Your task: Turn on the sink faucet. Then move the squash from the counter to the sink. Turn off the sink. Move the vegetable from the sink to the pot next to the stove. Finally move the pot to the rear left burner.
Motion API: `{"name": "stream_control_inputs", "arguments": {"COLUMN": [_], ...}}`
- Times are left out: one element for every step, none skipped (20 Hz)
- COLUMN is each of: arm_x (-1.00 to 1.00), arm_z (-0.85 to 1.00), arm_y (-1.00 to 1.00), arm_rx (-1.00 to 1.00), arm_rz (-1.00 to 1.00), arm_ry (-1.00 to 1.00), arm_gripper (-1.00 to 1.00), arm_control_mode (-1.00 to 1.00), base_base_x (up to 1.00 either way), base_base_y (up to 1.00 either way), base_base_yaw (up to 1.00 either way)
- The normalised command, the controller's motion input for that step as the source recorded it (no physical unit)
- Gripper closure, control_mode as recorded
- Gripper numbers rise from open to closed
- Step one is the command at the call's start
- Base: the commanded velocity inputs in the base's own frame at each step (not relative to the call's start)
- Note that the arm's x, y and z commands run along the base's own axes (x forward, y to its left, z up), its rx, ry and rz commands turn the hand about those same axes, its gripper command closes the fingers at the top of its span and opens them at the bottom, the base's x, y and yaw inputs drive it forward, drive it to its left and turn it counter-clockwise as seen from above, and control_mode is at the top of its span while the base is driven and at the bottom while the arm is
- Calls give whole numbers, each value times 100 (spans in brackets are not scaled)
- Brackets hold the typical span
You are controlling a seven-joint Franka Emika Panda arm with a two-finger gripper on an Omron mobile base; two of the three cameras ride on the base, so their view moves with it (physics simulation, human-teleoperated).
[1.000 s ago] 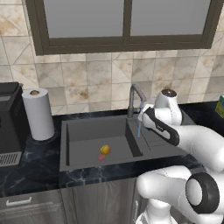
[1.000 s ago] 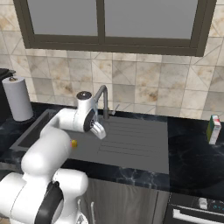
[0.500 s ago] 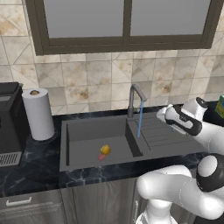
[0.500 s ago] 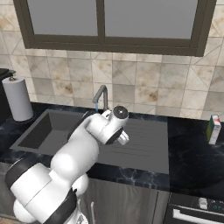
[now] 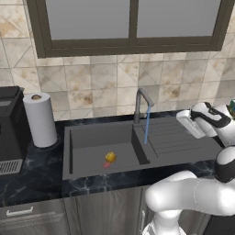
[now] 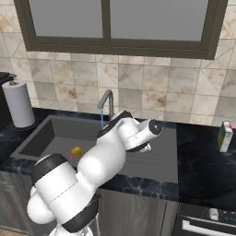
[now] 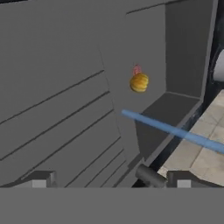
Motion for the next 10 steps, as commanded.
{"name": "stream_control_inputs", "arguments": {"arm_x": [14,16,19,24,26,26,26,32,28,24], "arm_z": [9,7,2,2,5,6,9,8,5,1], "arm_y": [-23,-22,-4,-5,-6,-7,0,0,0,0], "arm_rx": [0,1,0,1,3,3,1,1,0,0], "arm_rz": [28,28,27,27,30,31,33,34,36,36], "arm_ry": [-30,-31,-33,-32,-32,-34,-34,-33,-32,-31], "arm_gripper": [-100,-100,-100,-100,-100,-100,-100,-100,-100,-100], "arm_control_mode": [-100,-100,-100,-100,-100,-100,-100,-100,-100,-100], "base_base_x": [0,0,0,0,0,0,0,0,0,0], "base_base_y": [0,0,0,0,0,0,0,0,0,0], "base_base_yaw": [0,0,0,0,0,0,0,0,0,0]}}
